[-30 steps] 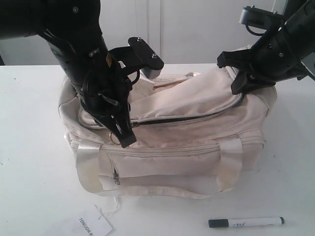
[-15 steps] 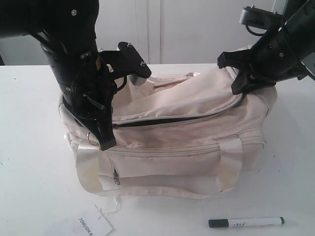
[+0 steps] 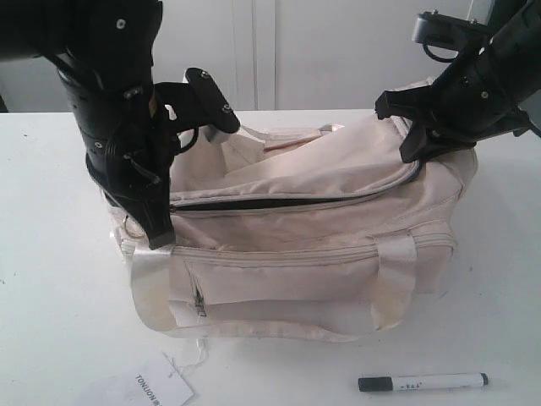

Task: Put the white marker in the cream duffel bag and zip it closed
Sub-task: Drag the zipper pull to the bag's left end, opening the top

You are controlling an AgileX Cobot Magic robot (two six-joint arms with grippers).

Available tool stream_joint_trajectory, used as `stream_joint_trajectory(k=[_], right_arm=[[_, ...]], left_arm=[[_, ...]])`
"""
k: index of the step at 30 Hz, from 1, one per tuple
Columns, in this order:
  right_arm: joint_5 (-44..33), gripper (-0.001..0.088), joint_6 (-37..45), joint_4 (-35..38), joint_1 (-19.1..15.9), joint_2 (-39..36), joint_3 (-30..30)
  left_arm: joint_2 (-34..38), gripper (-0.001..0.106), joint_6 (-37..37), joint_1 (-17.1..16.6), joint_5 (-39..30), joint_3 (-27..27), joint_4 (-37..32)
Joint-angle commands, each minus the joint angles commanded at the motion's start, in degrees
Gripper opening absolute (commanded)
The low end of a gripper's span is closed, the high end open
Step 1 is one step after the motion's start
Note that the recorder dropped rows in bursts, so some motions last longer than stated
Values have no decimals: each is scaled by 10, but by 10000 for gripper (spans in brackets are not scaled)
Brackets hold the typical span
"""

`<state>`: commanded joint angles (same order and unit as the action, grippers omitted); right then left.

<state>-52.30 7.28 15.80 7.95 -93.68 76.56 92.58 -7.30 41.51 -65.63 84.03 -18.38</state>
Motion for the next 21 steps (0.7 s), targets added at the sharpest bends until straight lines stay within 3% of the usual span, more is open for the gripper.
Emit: stream_joint_trajectory(k=[5, 10, 17, 21], right_arm=[[1, 0, 1, 0, 0, 0, 0], [1, 0, 1, -4, 0, 0, 0], [1, 0, 1, -14, 0, 0, 0], [1, 0, 1, -14, 0, 0, 0]], left_arm=[[0, 0, -56, -61, 5, 0, 95], [0, 0, -70, -105, 5, 0, 108], [0, 0, -80, -151, 5, 0, 124], [0, 0, -84, -158, 5, 0, 143]])
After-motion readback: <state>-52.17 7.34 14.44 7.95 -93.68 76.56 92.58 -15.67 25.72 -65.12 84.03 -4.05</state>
